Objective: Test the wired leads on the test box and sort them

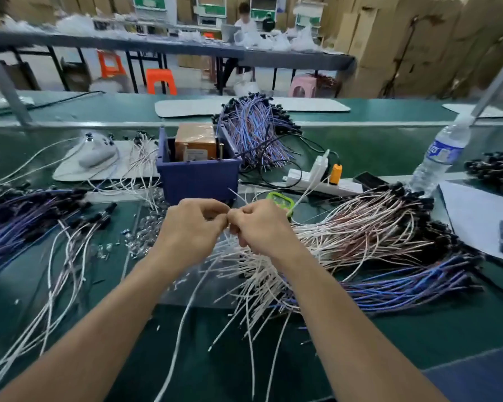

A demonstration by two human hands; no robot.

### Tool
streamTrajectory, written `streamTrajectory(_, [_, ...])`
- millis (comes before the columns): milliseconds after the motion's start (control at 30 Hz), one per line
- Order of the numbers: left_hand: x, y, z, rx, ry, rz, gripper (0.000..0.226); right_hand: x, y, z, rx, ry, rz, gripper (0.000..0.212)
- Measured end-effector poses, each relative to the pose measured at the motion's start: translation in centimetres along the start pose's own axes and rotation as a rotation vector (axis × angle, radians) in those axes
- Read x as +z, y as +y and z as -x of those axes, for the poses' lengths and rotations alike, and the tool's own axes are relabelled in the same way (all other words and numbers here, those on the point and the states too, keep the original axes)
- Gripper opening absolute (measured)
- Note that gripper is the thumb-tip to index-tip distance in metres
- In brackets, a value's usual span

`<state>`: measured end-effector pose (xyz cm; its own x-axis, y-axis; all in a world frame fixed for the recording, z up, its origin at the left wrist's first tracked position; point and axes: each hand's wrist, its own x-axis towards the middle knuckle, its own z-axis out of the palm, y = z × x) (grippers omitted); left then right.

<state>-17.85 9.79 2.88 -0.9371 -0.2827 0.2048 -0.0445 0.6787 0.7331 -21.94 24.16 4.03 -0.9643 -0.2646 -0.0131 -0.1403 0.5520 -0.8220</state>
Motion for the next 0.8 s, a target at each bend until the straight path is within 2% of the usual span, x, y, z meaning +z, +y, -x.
streamTrajectory(167, [-3.2, -2.7, 0.8, -0.194, 0.221, 0.031, 0.020, 3.0, -2.2, -0.2, -0.061, -0.171, -0.021, 0.038])
streamTrajectory(333, [-5.8, -5.7, 1.3, -0.279, 0.275, -0.135, 0.011, 5.9, -4.4, -1.6, -0.121, -0.281, -0.028, 0.038])
streamTrajectory(533, [-8.7, -10.8, 1.3, -0.463, 0.369, -0.217, 0.023, 10.6, -6.6, -3.8, -0.149, -0.399, 0.064, 0.029])
streamTrajectory(667, [-10.1, -13.1, 1.0, -0.526, 0.432, -0.223, 0.025, 13.7, -8.0, -5.4, -0.216, -0.429, 0.151, 0.019])
streamTrajectory(800, [-10.3, -14.7, 1.1, -0.551, 0.453, -0.229, 0.030, 17.1, -9.9, -7.3, -0.311, -0.453, 0.268, 0.033])
